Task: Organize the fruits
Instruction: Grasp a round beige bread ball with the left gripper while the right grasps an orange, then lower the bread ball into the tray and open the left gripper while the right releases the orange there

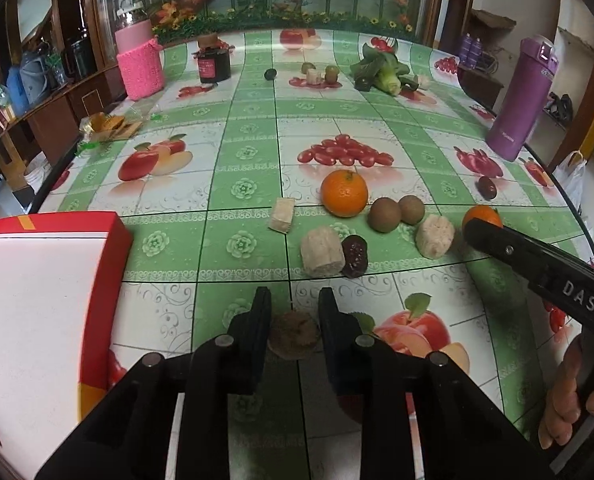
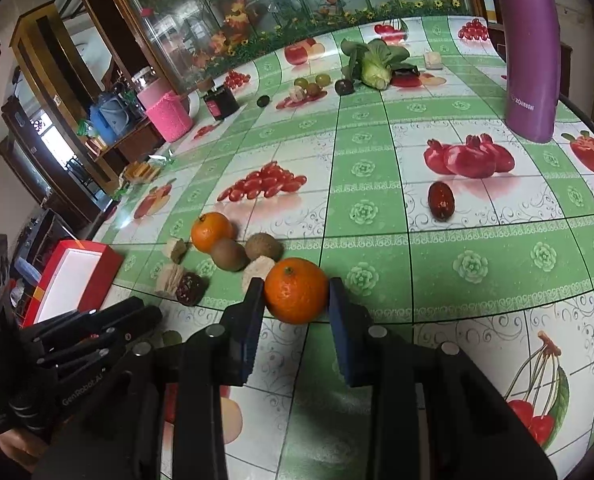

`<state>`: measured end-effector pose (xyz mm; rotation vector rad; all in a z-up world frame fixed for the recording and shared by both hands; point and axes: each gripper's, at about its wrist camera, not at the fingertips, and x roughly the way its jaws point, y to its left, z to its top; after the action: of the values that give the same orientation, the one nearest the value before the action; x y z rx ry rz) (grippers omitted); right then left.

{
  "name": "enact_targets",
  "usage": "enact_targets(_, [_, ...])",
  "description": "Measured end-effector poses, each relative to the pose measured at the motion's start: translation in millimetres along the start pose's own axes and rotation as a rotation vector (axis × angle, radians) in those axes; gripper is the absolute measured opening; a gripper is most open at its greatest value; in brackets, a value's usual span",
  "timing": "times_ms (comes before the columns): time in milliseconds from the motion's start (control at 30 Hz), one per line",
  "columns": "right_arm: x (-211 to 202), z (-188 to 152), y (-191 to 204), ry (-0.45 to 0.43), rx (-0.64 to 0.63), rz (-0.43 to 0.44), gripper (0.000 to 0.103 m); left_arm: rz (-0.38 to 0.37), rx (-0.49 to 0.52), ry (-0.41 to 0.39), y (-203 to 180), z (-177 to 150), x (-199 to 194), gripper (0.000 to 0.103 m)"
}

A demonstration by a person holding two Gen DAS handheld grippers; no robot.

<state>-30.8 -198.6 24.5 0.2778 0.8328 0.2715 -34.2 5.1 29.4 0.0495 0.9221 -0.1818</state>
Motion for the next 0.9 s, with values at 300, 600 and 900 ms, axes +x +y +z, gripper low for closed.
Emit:
enact_targets(300, [-12.0, 4.5, 3.2, -0.094, -0.017, -0.02, 0.034, 0.02, 0.019, -0.154, 1.1, -9.9, -73.5, 0.023])
enact_targets(600, [-10.5, -1.6, 17.6, -0.075, -0.002, -0.004, 0.034, 0.118, -0.044, -0.281, 50.7, -26.0, -134.7, 0.023])
enact_targets(900, [-9.5, -31.6, 126.8, -0.014, -0.121, 0.188, 0.034, 0.255, -0.174, -0.279, 126.0, -55.0, -143.6, 0.023])
